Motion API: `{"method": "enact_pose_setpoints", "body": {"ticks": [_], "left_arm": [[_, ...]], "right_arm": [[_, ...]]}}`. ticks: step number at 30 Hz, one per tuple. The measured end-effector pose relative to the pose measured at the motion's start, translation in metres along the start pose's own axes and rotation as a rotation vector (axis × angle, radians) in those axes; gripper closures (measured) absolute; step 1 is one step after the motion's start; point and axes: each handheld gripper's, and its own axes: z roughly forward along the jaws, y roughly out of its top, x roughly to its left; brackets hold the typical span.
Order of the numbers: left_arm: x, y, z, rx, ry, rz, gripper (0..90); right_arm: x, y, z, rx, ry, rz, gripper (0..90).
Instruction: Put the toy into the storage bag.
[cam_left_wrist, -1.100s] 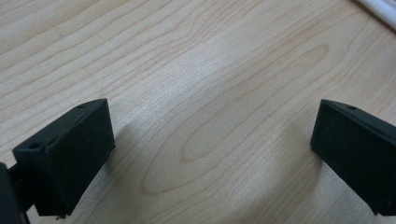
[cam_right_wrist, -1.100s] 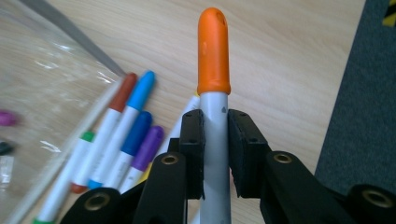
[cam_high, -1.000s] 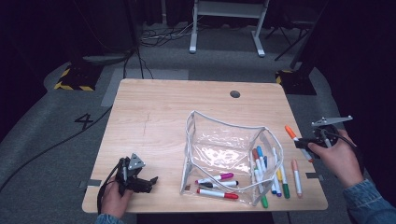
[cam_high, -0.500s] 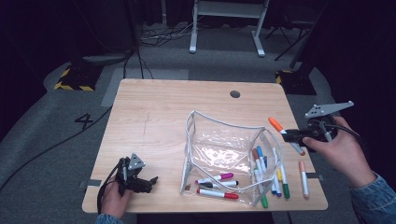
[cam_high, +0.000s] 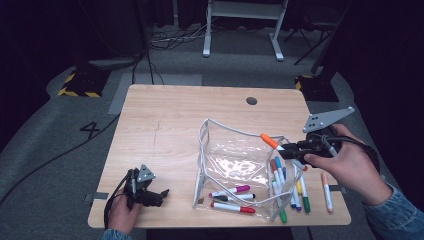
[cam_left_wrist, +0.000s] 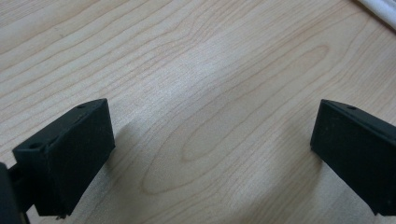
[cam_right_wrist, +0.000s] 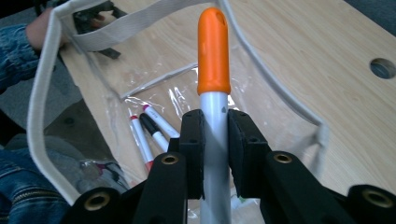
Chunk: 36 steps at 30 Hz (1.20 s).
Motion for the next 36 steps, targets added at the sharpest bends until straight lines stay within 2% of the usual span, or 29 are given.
{"method": "enact_pose_setpoints", "body": {"ticks": [11,23,29,36], "left_arm": [[0.000,0.000,0.000,0.000,0.000,0.000,0.0],[0.000,0.000,0.000,0.000,0.000,0.000,0.0],[0.000,0.000,0.000,0.000,0.000,0.000,0.0],[0.000,0.000,0.000,0.000,0.000,0.000,0.0]], "right_arm": [[0.029,0.020,0.026,0.059,0.106,-0.116,77.1],[0.054,0.035,0.066,0.131,0.200,-0.203,77.1],[0.062,0.037,0.088,0.185,0.239,-0.225,77.1],[0.065,0.036,0.109,0.247,0.261,-0.234,77.1]]}}
